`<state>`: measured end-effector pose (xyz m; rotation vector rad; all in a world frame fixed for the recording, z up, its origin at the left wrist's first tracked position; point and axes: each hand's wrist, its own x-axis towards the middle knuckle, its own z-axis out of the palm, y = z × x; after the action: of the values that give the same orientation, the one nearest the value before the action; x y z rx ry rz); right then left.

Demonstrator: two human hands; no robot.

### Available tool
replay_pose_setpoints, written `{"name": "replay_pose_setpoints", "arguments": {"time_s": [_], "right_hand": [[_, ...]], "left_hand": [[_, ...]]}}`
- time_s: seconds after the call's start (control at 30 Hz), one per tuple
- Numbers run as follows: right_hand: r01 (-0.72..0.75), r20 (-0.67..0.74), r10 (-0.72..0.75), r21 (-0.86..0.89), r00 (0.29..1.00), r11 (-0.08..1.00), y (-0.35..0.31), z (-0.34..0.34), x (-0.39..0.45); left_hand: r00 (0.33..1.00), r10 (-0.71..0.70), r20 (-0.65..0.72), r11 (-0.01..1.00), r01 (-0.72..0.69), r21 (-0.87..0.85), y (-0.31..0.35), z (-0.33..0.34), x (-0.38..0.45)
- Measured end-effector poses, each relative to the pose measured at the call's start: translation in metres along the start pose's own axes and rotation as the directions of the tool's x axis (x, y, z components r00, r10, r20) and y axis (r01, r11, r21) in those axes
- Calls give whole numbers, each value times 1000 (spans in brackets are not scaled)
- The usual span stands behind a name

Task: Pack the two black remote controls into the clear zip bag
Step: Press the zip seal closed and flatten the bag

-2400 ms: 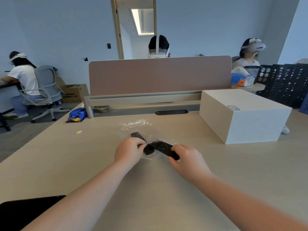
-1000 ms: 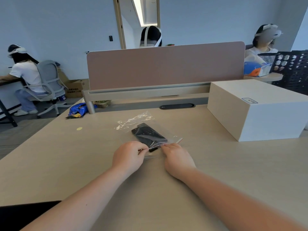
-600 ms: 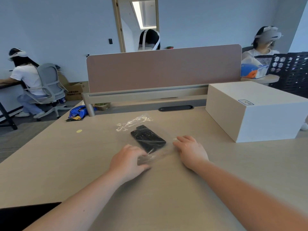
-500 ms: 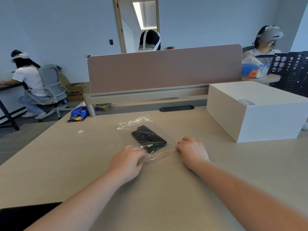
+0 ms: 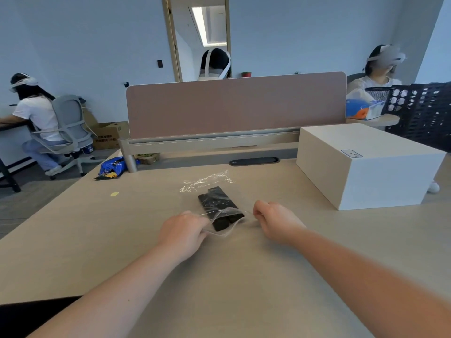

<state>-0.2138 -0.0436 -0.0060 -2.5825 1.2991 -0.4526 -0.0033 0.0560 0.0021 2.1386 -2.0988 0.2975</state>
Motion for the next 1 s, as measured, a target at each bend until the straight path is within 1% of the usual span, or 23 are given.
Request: {"name": "replay_pose_setpoints", "arguments": {"time_s": [0.1, 0.2, 0.3, 0.4, 0.47, 0.57, 0.67, 0.7, 0.83, 0.93, 1.0], "right_hand": [[49, -24, -48, 40, 999, 998, -4, -10, -8], [71, -42, -69, 50, 997, 996, -3, -22, -19], [90, -27, -90, 2, 996, 996, 4, -29, -33], [140, -5, -141, -50, 990, 989, 3, -30, -43], [159, -3, -160, -55, 987, 986, -2, -29, -48], [176, -33, -177, -32, 984, 984, -9, -29, -53], [200, -72, -199, 3, 977, 980, -13, -26, -54], [210, -79, -208, 20, 975, 977, -14, -25, -54], [243, -101, -235, 73, 967, 967, -16, -19, -52], [253, -94, -248, 47, 964, 966, -15, -19, -53], [277, -73, -276, -3, 958, 961, -14, -21, -53]], "left_hand": [[999, 11, -35, 997, -14, -78, 8, -4, 1], [999, -30, -18, 992, 27, -125, 8, -8, -2], [999, -48, -6, 997, 48, -67, 2, -9, -8], [999, -15, 31, 1000, 15, 13, 5, -12, -15], [998, 7, 57, 1000, -9, 29, 10, -14, -19], [998, 57, -14, 998, -57, -28, 19, -14, -24], [991, 94, -94, 982, -108, -153, 36, -15, -26], [990, 98, -101, 977, -116, -182, 41, -13, -25], [975, 142, -172, 963, -176, -203, 51, -4, -20], [964, 140, -225, 953, -194, -235, 54, 1, -19], [951, 140, -278, 949, -209, -238, 56, 2, -19]]}}
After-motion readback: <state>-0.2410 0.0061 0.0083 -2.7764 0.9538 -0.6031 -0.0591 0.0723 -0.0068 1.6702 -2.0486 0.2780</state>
